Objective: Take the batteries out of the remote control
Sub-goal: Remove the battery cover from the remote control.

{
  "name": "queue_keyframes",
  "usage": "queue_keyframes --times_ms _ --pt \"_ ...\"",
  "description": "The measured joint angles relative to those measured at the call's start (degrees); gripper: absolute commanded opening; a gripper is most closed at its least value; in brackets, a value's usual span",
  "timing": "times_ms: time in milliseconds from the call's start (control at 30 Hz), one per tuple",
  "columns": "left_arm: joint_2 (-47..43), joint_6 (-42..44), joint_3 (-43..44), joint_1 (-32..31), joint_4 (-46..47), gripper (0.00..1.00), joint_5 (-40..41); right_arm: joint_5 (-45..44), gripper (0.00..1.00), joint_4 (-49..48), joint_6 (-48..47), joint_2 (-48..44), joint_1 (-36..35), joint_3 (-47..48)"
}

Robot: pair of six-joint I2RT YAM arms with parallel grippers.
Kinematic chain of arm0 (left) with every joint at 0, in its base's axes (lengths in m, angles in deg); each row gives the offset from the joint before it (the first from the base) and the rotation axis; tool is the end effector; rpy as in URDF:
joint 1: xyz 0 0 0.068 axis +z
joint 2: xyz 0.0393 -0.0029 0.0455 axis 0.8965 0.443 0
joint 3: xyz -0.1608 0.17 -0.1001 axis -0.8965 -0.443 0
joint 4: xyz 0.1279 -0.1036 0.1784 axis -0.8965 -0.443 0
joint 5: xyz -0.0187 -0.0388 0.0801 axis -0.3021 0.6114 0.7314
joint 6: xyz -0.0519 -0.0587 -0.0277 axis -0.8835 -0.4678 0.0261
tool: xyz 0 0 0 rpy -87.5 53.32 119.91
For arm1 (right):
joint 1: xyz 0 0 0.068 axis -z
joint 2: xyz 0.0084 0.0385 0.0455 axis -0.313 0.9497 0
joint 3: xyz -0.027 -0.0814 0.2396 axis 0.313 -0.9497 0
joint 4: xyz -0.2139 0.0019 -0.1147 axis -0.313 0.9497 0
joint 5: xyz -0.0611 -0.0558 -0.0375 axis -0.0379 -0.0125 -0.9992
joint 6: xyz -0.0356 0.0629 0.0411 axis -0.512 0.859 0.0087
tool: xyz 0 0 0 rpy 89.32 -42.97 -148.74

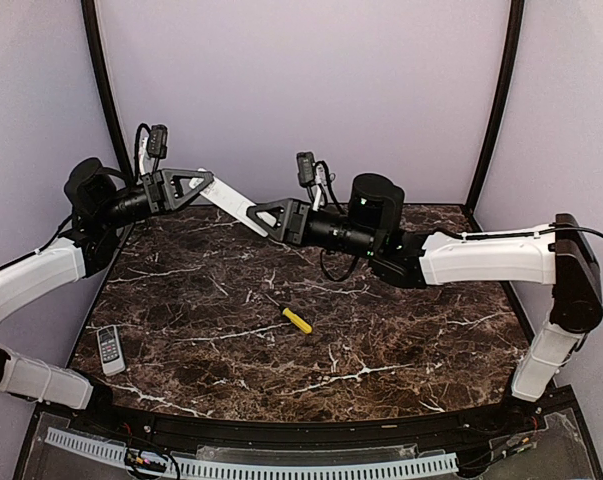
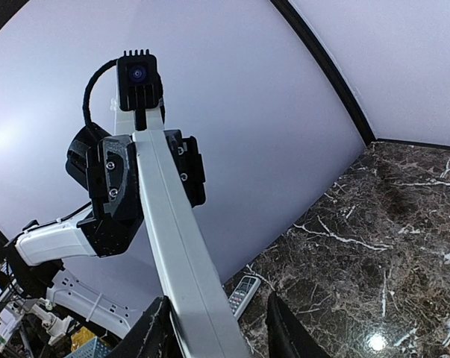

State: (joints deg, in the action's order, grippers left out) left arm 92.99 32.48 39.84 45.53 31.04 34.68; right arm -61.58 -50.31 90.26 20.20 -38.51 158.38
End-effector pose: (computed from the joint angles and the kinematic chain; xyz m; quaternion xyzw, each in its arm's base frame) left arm 0.2422 -0.1407 0.3713 0.2296 0.5834 -0.6111 0.4833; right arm 0.2165 0.3664 0.3219 -0.1923 0.6411 0.6159 0.4155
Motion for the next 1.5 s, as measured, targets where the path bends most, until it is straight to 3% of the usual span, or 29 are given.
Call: queue_keyframes --times_ms 533,1500 --pt "0.00 -0.04 0.00 0.00 -0.09 0.00 -0.02 -0.50 0.32 0.04 -1.20 0.00 0.00 0.00" --pt "0.11 -2.40 0.00 0.35 -0.26 0.00 -3.08 -1.11 0.29 2.82 -5.60 -3.98 -0.85 -3.89"
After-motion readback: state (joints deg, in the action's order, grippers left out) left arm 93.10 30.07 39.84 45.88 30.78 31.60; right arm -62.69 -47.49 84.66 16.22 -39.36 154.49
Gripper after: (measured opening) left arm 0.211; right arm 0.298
